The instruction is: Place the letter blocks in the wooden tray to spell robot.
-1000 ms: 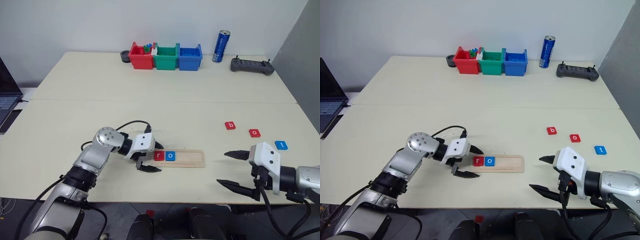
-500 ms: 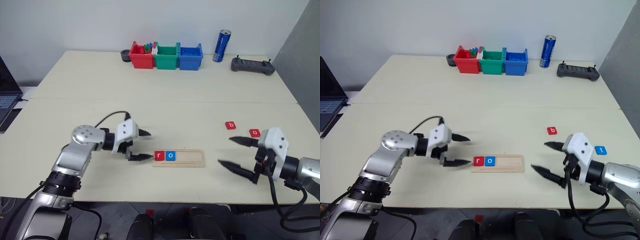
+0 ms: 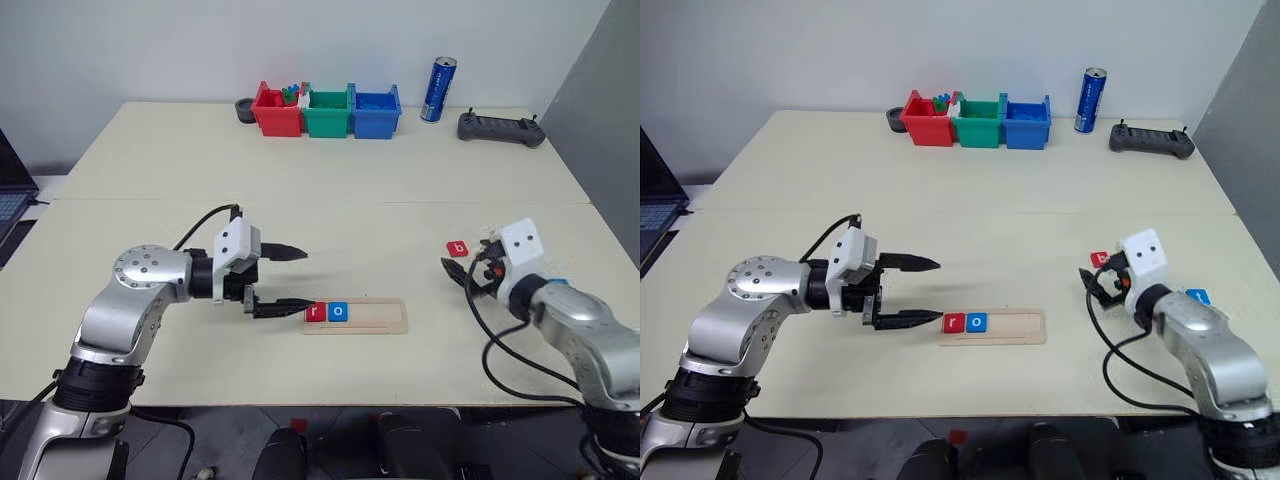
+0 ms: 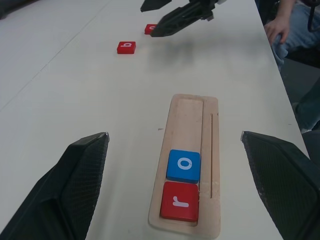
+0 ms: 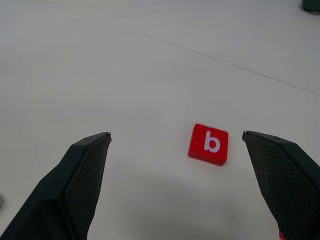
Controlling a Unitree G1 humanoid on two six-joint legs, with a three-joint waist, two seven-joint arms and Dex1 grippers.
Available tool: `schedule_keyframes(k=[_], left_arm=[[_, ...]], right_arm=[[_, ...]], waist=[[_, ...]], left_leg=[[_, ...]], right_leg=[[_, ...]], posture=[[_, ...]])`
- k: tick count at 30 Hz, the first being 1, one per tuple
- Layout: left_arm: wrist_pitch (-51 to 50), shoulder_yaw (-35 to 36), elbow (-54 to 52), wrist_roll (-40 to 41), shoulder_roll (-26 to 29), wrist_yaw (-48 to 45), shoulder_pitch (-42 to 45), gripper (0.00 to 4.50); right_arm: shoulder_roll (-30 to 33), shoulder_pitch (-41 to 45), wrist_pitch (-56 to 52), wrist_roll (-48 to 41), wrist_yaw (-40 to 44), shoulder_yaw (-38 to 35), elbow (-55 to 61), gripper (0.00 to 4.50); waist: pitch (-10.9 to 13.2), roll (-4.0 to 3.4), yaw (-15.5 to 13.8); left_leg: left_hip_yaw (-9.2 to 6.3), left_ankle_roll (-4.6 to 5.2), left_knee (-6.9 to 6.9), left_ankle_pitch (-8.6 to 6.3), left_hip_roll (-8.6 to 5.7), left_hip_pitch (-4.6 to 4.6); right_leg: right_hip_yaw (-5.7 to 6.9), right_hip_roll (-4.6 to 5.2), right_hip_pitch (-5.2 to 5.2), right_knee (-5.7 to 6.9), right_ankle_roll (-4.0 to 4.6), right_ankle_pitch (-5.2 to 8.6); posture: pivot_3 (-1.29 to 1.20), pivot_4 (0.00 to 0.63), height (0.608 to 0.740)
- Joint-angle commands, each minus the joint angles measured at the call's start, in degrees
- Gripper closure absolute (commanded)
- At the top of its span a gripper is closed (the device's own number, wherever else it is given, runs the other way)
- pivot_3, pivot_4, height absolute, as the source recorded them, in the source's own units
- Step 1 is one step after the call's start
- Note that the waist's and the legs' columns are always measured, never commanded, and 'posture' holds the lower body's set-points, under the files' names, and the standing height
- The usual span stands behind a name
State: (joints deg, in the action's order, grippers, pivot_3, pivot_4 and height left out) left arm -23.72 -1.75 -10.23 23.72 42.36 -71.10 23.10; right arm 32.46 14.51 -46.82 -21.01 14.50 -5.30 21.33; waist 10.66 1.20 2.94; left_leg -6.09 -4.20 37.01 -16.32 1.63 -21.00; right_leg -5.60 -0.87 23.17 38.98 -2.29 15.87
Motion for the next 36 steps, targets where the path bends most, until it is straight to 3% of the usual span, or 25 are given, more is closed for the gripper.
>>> schedule_keyframes(k=[1,15,20,23,27,36], left_arm=[[-0.32,-0.56,-2.22,-0.36,0.61,1.17,0.85,0.01],[0.28,-2.18,-3.58,-0.21,0.20,2.65,0.79,0.01],[0.20,-2.17,-3.95,-0.42,-0.20,4.24,0.93,0.01],[0.08,-2.61,-4.41,-0.42,-0.26,4.81,0.79,0.01],[0.54,-3.57,-3.55,-0.94,-0.65,4.80,1.60,0.01],[1.83,-4.60,-1.97,-1.76,-1.50,4.65,2.38,0.01]], right_arm=[[-1.29,2.45,-1.18,1.86,-1.93,-0.58,-2.53,0.00],[-5.58,8.18,-1.11,4.77,-2.35,-1.16,-13.64,0.00],[-4.62,5.30,-5.98,4.05,-4.02,-5.07,-5.22,0.00],[-6.55,1.48,-13.44,3.02,-7.27,-8.77,5.43,0.00],[-9.04,-3.89,-20.24,4.17,-10.66,-8.42,17.59,0.00],[-14.87,-7.96,-27.20,6.36,-15.10,-10.53,25.95,0.00]], waist=[[0.00,0.00,-0.07],[0.02,-0.03,0.36],[0.03,-0.04,0.32],[0.03,-0.04,0.16],[0.02,-0.05,0.21],[0.03,-0.06,0.33]], left_leg=[[0.00,0.00,0.00,0.00,-0.01,-0.02],[-0.01,0.01,-0.04,-0.01,-0.01,-0.03],[-0.03,0.01,-0.04,-0.01,-0.02,-0.05],[-0.08,0.01,-0.05,-0.01,-0.02,-0.09],[-0.09,0.01,-0.05,-0.01,-0.01,-0.09],[-0.02,0.00,-0.04,0.00,-0.01,-0.05]], right_leg=[[0.00,0.01,0.00,-0.01,0.01,-0.01],[0.02,0.01,0.05,0.00,0.03,-0.01],[0.03,0.02,0.05,0.00,0.03,-0.01],[0.06,0.03,0.06,-0.01,0.03,-0.01],[0.07,0.02,0.07,0.00,0.02,-0.01],[0.01,0.01,0.07,0.01,-0.09,0.06]], posture=[[0.00,0.150,0.740],[0.00,0.150,0.740],[0.00,0.150,0.740],[0.00,0.150,0.740],[0.00,0.150,0.740],[0.00,0.150,0.740]])
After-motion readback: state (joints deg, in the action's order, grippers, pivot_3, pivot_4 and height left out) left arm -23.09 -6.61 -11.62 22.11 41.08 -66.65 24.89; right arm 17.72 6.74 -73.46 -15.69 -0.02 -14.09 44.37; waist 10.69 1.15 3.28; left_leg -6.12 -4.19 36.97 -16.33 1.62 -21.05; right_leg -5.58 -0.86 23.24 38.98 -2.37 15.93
